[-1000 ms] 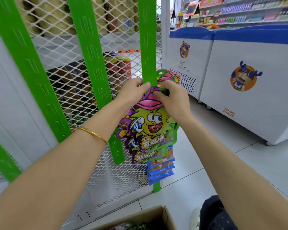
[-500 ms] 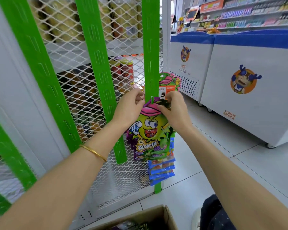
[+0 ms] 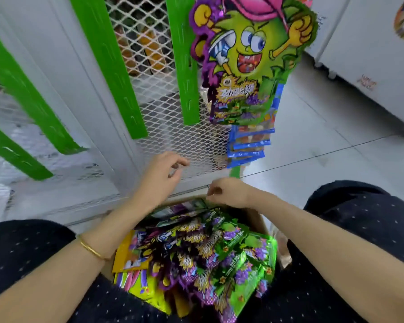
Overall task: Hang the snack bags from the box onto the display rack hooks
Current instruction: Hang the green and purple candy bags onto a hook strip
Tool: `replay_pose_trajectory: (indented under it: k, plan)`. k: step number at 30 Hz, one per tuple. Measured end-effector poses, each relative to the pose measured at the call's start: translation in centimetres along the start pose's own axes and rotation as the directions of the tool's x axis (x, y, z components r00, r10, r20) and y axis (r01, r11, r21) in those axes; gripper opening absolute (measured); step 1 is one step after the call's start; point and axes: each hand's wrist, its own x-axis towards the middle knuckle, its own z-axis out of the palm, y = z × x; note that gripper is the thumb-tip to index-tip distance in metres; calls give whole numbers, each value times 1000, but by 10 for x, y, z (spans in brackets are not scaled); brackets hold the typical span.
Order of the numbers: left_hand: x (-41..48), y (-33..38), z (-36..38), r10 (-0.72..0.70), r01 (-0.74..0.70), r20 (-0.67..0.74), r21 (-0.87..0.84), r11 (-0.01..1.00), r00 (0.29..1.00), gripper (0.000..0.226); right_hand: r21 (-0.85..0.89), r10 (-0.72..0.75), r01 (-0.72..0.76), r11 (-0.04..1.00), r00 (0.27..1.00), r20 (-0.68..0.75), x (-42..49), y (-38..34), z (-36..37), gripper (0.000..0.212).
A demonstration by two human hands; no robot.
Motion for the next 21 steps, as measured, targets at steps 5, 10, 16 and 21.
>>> replay_pose_trajectory:
  k: [5,10,16,21]
  plan:
    - [0,-34,6,-158,148,141,74,986,977,18,-16,18,-18,1000,1000,1,14,-2,38,32]
    - [-7,-56,16,-256,189,300,235,953,919,19,-23,-52,48,999,971,-234,30,-16,43,39]
    - [-12,-64,6,-355,328,196,155,932,914,16,-245,-125,72,967,970,-210,43,-18,59,22]
    - [-17,-80,-11,-628,586,99,269,764,772,47,36,-154,186,982,895,-418,29,-33,11,10]
